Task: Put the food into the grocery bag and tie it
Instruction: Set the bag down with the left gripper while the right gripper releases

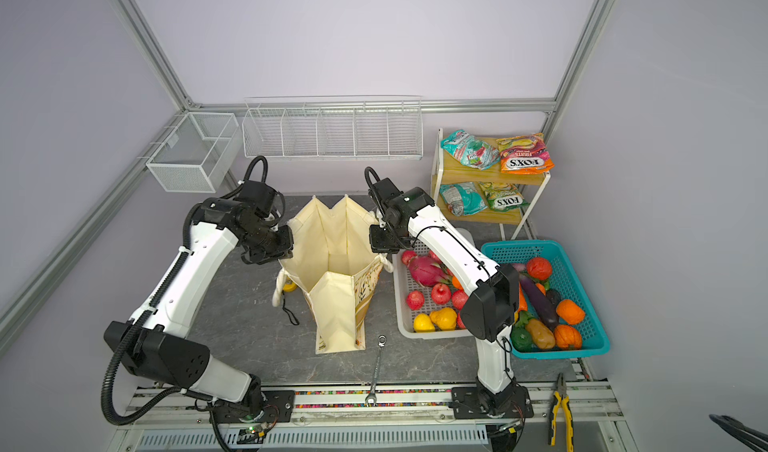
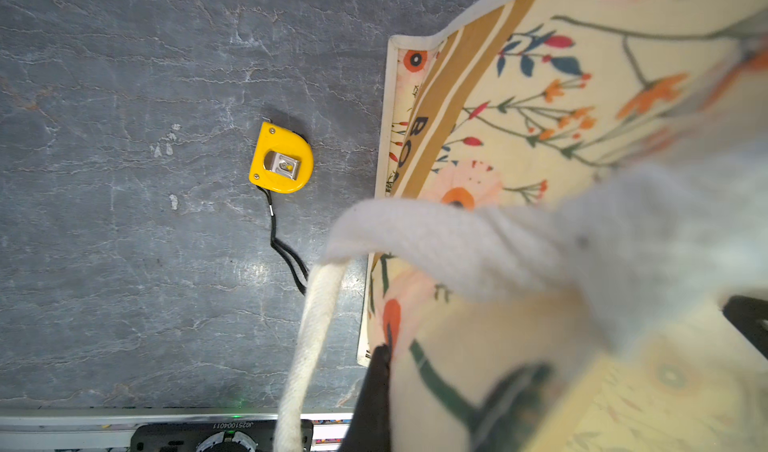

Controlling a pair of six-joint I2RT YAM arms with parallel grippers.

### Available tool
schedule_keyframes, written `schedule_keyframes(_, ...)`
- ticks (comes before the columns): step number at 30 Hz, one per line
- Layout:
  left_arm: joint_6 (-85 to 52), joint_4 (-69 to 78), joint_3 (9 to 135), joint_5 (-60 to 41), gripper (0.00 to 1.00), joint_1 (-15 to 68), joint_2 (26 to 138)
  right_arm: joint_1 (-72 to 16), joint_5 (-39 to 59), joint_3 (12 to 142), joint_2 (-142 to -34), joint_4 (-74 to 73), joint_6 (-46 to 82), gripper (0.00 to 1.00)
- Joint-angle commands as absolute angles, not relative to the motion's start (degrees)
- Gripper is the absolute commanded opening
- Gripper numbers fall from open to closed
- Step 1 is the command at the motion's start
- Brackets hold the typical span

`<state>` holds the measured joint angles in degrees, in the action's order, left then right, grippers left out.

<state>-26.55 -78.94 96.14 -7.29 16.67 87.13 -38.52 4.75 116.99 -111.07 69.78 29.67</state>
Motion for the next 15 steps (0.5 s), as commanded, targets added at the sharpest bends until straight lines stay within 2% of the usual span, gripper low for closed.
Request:
schedule_keyframes(1, -26.94, -77.56, 96.15, -9.70, 0.10, 16.91, 85.09, -39.14, 3.26, 116.53, -107.85, 68.05, 30.50, 0.12)
schedule_keyframes(2, -27.06, -77.61, 95.96, -9.80, 0.14, 16.96, 85.08, -39.18, 3.27, 116.48, -107.83, 68.14, 30.50, 0.12)
schedule_keyframes(5, -27.48, -77.18, 94.49, -9.89, 0.35, 16.94, 84.50, -39.37, 3.47, 115.98, -107.93, 68.27, 30.49, 0.24)
schedule_keyframes(8, -28.36, -76.41, 93.37, -9.16, 0.46, 16.96, 83.47, -39.55, 3.75, 115.49, -107.93, 68.08, 30.57, 0.31)
schedule_keyframes(12, -28.78, -75.93, 92.59, -8.67, 0.48, 16.92, 82.71, -39.84, 3.75, 115.49, -107.93, 68.06, 30.58, 0.34)
schedule_keyframes(15, -28.32, -76.53, 92.46, -8.07, 0.44, 16.95, 82.65, -39.95, 3.59, 115.49, -107.75, 68.30, 30.59, 0.39)
